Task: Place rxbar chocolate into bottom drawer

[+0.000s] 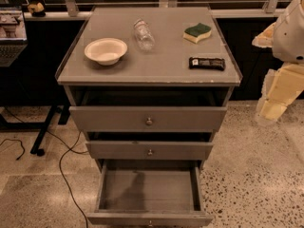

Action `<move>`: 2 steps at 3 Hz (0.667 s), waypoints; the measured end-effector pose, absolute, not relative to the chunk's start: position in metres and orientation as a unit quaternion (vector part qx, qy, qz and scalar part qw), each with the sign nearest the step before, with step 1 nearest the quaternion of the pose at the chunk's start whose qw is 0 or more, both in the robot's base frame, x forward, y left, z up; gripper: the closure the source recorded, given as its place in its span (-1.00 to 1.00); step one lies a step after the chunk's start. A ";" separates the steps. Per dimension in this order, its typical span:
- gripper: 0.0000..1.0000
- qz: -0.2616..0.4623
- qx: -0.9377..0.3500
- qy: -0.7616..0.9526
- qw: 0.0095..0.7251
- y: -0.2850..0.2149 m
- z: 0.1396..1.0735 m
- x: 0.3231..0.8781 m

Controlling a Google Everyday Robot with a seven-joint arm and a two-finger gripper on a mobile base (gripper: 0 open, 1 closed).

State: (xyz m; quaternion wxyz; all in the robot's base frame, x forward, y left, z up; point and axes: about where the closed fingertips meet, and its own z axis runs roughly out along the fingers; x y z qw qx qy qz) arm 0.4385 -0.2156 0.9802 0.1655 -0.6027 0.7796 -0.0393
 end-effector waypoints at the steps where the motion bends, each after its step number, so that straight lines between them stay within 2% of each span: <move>1: -1.00 -0.041 -0.604 0.778 0.170 -0.215 0.981 0.439; 2: -1.00 -0.045 -0.608 0.767 0.197 -0.218 0.985 0.461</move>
Offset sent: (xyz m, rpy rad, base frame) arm 0.0549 -0.0075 0.0063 0.0626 -0.1180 0.0543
